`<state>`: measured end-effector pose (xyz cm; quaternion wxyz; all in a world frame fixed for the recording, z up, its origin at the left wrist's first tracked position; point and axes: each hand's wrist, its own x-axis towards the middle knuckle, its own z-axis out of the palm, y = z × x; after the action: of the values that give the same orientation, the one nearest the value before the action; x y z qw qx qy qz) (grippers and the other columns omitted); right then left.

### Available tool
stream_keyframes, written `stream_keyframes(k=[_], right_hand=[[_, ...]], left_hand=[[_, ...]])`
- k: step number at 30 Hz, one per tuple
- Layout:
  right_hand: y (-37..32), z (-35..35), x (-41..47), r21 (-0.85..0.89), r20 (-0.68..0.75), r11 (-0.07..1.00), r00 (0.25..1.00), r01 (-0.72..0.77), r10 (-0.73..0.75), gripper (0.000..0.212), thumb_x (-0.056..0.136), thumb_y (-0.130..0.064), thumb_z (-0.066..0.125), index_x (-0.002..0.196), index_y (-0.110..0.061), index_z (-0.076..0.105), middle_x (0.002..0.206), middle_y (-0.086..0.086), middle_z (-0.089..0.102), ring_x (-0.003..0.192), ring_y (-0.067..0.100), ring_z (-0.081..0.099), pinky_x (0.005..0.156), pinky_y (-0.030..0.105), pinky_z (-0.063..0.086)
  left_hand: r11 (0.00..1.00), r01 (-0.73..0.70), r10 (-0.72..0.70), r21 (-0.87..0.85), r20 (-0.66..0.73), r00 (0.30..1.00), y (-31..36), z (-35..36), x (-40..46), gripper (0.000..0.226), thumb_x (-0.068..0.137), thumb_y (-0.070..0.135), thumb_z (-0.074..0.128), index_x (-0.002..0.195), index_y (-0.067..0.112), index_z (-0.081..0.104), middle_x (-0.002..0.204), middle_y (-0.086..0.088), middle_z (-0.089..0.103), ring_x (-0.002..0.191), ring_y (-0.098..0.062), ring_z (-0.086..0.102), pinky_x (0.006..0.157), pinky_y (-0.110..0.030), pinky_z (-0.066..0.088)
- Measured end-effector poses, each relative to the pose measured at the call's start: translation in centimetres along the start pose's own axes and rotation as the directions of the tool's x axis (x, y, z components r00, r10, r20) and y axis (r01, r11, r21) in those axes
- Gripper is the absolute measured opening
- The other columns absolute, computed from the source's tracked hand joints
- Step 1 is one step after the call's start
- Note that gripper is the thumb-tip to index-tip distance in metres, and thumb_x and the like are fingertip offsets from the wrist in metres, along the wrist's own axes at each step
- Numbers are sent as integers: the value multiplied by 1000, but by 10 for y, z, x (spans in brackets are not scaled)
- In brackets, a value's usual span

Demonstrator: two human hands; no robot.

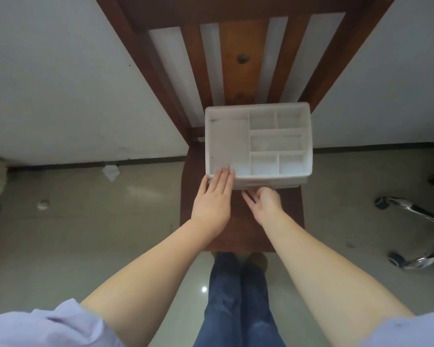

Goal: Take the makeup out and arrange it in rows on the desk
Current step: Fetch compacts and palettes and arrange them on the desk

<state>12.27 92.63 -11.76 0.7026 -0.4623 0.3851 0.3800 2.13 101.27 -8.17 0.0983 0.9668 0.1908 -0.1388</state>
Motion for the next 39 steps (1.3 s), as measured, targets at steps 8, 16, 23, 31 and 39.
stream_keyframes(k=[8,16,23,31,39], right_hand=[[35,-68,-34,-146,16,984,994,-103,107,45,86,18,19,114,-5,45,110,18,57,102,28,59,78,41,50],[-22,-77,-59,-911,175,405,963,79,206,23,97,-10,35,97,-12,58,101,9,68,77,10,67,58,21,54],[-67,-55,-30,-575,684,-626,730,526,-15,33,93,-20,49,125,-13,49,127,5,49,116,23,48,95,37,42],[-50,-54,14,-343,730,-870,683,355,-9,48,82,-24,67,123,-17,44,116,10,57,108,30,53,86,43,39],[-66,-50,-3,-505,717,-678,697,534,14,49,84,-39,56,125,-16,43,116,11,56,107,29,52,85,37,41]], left_hand=[[1000,14,-14,4,18,1000,4,0,0,77,87,2,31,146,13,-17,157,-3,-15,144,-17,-15,114,-36,-11],[976,-203,185,-77,-190,964,7,-2,-12,63,79,-2,51,140,4,38,146,-15,39,135,-28,37,112,-42,28],[973,-209,224,-95,196,955,6,22,14,69,90,4,43,150,15,11,156,-7,18,142,-26,20,116,-38,22],[989,-137,122,53,221,968,8,32,52,79,81,4,55,148,18,15,142,-11,38,125,-34,43,98,-43,42],[980,-122,165,-157,297,941,-1,12,41,79,80,42,63,144,14,26,140,-11,40,122,-29,44,92,-40,47]])
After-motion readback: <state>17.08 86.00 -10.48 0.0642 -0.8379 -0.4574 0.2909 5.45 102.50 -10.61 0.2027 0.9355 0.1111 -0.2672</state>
